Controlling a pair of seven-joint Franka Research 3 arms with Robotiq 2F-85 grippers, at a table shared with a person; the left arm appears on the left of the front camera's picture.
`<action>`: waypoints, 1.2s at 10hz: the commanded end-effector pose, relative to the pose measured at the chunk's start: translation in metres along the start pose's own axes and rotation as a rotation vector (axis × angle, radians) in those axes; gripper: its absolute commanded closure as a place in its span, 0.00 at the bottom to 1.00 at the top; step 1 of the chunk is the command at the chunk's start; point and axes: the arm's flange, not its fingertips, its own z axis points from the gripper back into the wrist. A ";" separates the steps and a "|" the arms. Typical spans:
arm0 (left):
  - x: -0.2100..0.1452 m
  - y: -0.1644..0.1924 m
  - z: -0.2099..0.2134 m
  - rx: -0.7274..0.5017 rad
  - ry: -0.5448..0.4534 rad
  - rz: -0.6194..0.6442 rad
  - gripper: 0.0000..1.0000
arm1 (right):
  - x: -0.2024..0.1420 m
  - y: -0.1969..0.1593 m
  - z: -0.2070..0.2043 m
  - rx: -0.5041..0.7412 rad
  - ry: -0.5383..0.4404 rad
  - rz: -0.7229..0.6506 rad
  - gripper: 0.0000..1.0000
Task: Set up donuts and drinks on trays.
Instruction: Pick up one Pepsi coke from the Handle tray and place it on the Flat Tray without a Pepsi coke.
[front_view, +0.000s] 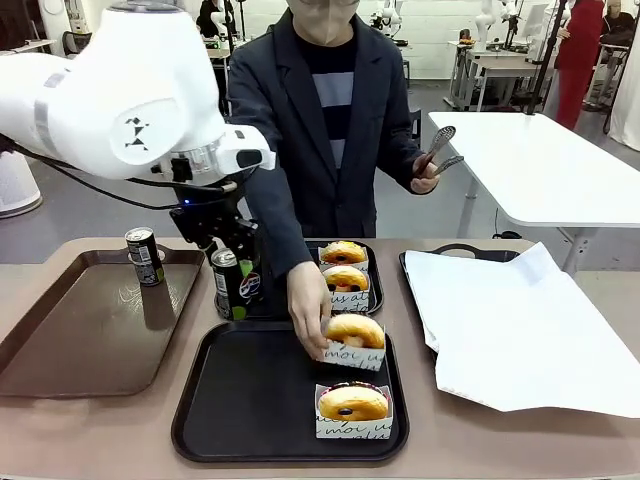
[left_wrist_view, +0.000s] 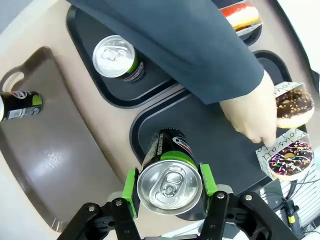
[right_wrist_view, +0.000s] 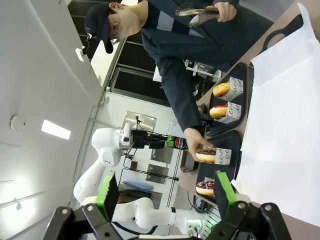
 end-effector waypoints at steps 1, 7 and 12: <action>-0.004 0.003 0.008 0.019 -0.001 0.010 0.42 | 0.002 0.000 -0.002 0.024 -0.016 0.018 0.00; -0.115 0.048 0.042 -0.011 0.138 -0.139 0.42 | 0.002 0.000 -0.002 0.024 -0.016 0.018 0.00; -0.122 0.053 0.041 -0.006 0.154 -0.110 0.42 | 0.002 0.000 -0.002 0.024 -0.016 0.018 0.00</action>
